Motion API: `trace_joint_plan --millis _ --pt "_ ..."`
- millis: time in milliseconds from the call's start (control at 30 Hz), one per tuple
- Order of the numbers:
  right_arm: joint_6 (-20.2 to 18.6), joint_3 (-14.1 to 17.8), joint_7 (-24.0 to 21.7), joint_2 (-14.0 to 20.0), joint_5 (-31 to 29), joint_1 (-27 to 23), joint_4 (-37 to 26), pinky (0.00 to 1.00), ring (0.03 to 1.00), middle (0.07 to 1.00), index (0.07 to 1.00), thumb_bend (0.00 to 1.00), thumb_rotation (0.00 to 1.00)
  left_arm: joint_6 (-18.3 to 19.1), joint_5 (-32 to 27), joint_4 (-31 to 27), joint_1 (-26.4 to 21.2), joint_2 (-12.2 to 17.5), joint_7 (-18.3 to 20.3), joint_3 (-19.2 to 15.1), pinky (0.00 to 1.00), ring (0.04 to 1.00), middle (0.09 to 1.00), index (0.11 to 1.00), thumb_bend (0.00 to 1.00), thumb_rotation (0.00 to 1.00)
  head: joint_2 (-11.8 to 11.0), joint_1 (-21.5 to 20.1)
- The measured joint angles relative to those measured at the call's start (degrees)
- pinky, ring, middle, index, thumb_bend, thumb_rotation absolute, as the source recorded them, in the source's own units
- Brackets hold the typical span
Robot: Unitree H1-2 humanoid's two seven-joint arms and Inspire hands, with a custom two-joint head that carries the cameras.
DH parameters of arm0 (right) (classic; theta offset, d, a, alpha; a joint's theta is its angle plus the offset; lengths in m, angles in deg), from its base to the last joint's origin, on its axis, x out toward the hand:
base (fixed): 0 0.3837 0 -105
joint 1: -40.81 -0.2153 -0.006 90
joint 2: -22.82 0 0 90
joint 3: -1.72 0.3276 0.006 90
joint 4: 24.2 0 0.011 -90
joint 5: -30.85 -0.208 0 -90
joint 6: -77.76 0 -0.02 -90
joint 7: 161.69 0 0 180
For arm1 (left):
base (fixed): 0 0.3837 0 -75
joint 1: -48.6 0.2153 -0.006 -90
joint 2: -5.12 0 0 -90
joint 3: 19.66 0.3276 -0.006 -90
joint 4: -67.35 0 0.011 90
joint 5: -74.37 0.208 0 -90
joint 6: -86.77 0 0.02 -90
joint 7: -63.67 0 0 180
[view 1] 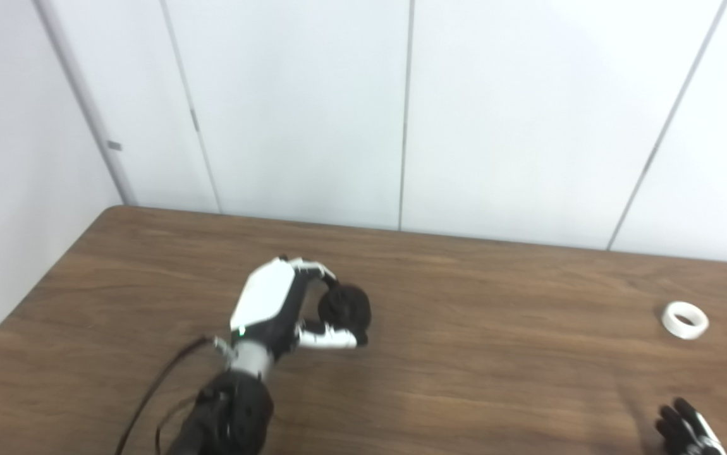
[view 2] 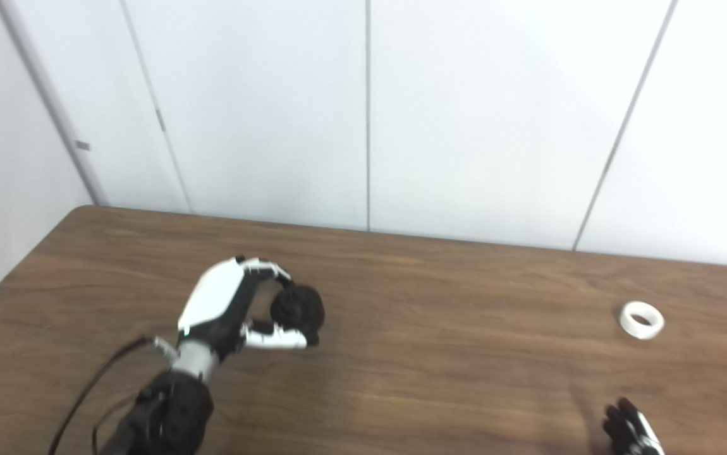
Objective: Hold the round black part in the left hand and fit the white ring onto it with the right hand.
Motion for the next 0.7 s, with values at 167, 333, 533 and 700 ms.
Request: trace_joint_plan --millis 167,333,533,700 --pt "-0.16 -0.46 0.90 -0.08 1.88 0.01 -0.24 0.90 0.912 0.910 0.917 0.64 1.00 -2.81 1.40 -2.40 2.98 -0.88 0.04 1.54 1.00 0.898 0.780 0.483 0.52 0.05 0.35 -2.11" --pt "-1.76 -1.29 2.11 -0.16 3.13 0.00 -1.33 0.92 0.909 0.909 0.916 0.64 0.99 -5.20 4.61 -4.18 6.85 -1.95 0.52 4.19 1.00 0.892 0.781 0.483 0.52 0.06 1.49 -4.13" --pt "-2.72 -3.15 2.50 -0.20 4.11 0.01 -2.20 0.92 0.905 0.911 0.926 0.61 1.00 -9.16 7.31 -3.92 10.19 -2.70 1.18 6.90 1.00 0.913 0.792 0.484 0.52 0.06 2.55 -5.54" --pt "-3.99 -3.74 3.07 -0.22 4.38 -0.03 -3.05 0.91 0.913 0.915 0.929 0.57 1.00 -11.81 8.09 -2.74 10.82 -3.23 1.39 8.33 1.00 0.943 0.807 0.483 0.52 0.06 4.04 -6.51"
